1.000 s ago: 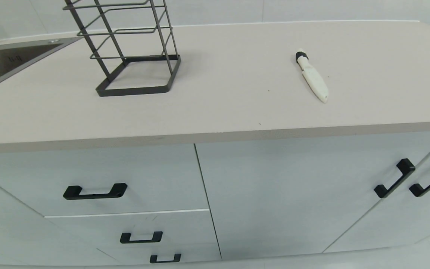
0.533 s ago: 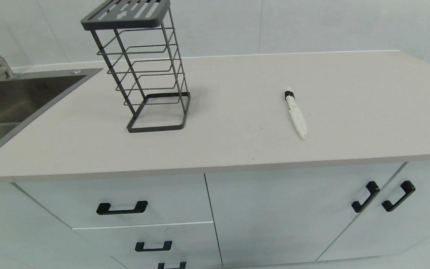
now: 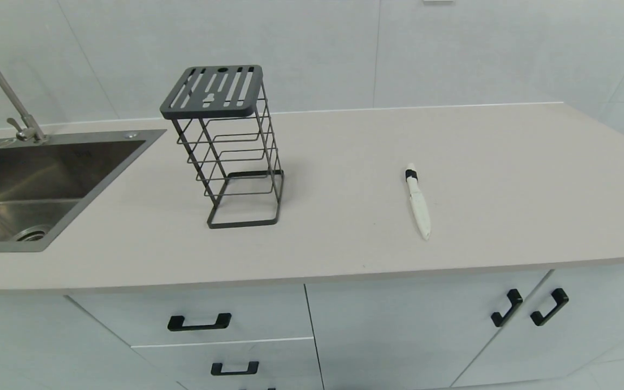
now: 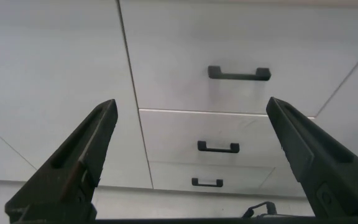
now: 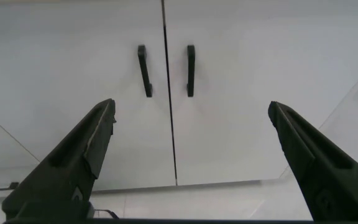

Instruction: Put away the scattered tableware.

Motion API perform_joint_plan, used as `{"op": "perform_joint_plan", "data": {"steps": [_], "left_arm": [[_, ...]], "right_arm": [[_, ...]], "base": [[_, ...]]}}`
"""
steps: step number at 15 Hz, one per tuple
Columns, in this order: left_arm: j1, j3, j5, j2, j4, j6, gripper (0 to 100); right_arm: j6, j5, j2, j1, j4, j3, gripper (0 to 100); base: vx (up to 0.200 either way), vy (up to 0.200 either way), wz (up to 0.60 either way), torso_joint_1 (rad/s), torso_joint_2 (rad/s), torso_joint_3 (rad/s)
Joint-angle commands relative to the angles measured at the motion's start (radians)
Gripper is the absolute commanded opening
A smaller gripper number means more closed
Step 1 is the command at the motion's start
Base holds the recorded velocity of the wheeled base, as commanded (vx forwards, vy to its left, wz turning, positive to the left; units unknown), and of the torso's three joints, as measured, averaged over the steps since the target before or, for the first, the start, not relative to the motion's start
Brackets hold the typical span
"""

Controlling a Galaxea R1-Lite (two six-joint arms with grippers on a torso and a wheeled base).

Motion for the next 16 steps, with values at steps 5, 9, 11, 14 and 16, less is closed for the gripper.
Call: {"op": "perform_joint_plan", "data": {"steps": [5, 9, 11, 14, 16], "left_arm": [[0.001, 0.000, 0.000, 0.002, -0.002, -0.002, 100], [0.000, 0.000, 0.000, 0.002, -0.002, -0.003, 100], [0.001, 0.000, 0.000, 0.002, -0.002, -0.003, 100], [0.001, 0.000, 0.000, 0.002, -0.002, -0.003, 100], [0.001, 0.000, 0.000, 0.002, -0.002, -0.003, 100]], "right_arm": [[-0.001, 0.000, 0.001, 0.000, 0.000, 0.000, 100], [-0.001, 0.000, 0.001, 0.000, 0.000, 0.000, 100], [-0.001, 0.000, 0.001, 0.000, 0.000, 0.000, 100], [-0.002, 0.000, 0.001, 0.000, 0.000, 0.000, 100], [-0.010, 0.003, 0.001, 0.000, 0.002, 0.000, 100]], "base": [[0.000, 0.000, 0.00, 0.302, -0.52, -0.244], [0.000, 0.000, 0.00, 0.283, -0.54, -0.256], [0.000, 0.000, 0.00, 0.290, -0.57, -0.269], [0.000, 0.000, 0.00, 0.308, -0.59, -0.266], [0.000, 0.000, 0.60, 0.298, -0.58, -0.278]]}}
